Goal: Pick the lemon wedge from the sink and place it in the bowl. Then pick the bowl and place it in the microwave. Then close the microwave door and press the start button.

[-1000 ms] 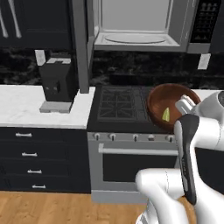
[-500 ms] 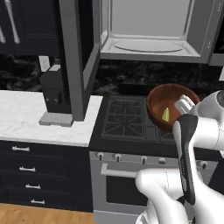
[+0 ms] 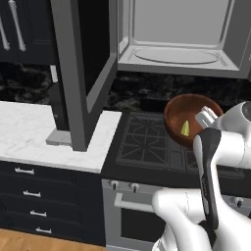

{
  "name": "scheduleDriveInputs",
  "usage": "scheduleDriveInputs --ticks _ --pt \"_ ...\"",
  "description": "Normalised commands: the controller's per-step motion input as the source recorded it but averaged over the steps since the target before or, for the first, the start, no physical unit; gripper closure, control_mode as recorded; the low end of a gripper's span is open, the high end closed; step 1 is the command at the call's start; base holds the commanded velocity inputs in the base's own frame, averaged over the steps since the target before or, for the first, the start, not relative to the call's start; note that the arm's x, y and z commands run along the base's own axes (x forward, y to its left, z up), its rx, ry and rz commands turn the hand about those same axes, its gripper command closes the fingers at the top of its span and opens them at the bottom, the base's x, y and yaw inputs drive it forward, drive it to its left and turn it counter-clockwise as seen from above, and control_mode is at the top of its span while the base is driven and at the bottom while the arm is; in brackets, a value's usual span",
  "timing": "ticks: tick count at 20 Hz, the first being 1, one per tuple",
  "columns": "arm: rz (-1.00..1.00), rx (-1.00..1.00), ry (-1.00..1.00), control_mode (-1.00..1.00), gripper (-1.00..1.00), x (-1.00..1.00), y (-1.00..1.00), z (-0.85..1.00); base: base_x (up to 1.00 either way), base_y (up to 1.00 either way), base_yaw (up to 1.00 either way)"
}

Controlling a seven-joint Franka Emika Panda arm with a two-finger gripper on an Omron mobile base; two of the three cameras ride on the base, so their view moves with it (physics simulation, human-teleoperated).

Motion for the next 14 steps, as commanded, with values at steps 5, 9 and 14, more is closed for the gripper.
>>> scheduleDriveInputs --ticks 5,9,14 --pt "0.00 0.00 0.00 -1.00 1.00 0.00 0.00 0.06 0.14 -0.01 0.04" --pt "0.00 0.00 -0.04 -1.00 1.00 0.00 0.00 0.51 0.00 0.00 0.00" --pt "0.00 0.00 -0.04 -1.00 1.00 0.00 -0.09 0.66 0.00 0.00 0.00"
